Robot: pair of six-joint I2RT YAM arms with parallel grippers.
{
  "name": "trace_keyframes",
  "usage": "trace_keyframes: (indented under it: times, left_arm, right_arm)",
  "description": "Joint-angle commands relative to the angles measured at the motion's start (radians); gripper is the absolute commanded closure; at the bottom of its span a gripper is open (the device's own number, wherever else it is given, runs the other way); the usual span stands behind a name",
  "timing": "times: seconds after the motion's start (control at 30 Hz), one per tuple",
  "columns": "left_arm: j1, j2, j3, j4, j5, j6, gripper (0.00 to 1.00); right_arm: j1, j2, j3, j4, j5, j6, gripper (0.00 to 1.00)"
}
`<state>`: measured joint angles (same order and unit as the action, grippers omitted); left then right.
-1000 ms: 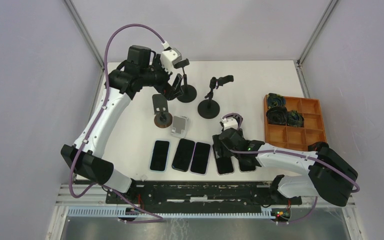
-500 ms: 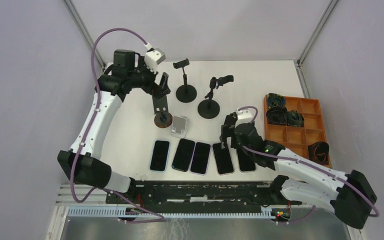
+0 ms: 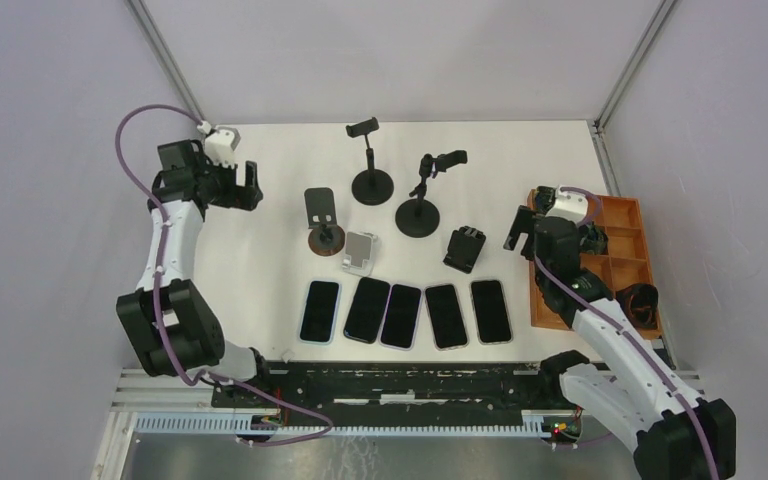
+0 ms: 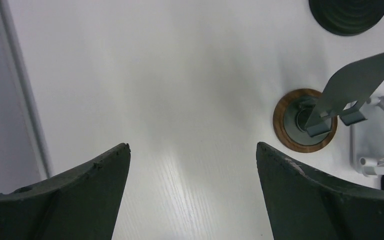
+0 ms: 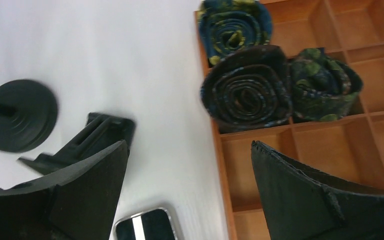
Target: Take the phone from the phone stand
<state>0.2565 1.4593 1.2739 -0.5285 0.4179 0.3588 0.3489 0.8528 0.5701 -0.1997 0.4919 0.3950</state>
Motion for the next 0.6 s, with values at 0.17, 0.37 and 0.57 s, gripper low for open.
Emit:
trace_keyframes:
  times: [0.17, 0.37, 0.57]
  left_arm:
    - [0.004, -0.07, -0.385, 0.345, 0.124, -0.074, 0.0]
    - [-0.012, -0.117, -0.599, 0.709, 0.173, -0.222, 0.0]
    - [-0.068, -0.104, -0.731, 0.971, 0.142, -0.319, 0.0]
  right_arm:
    - [-0.189, 0.038, -0.139, 0.251, 0.046, -0.06, 0.02]
    - [-0.189, 0.028, -0.358, 0.563, 0.219, -0.245, 0.02]
    - [-0.19, 0.105, -0.48, 0.845, 0.242, -0.33, 0.02]
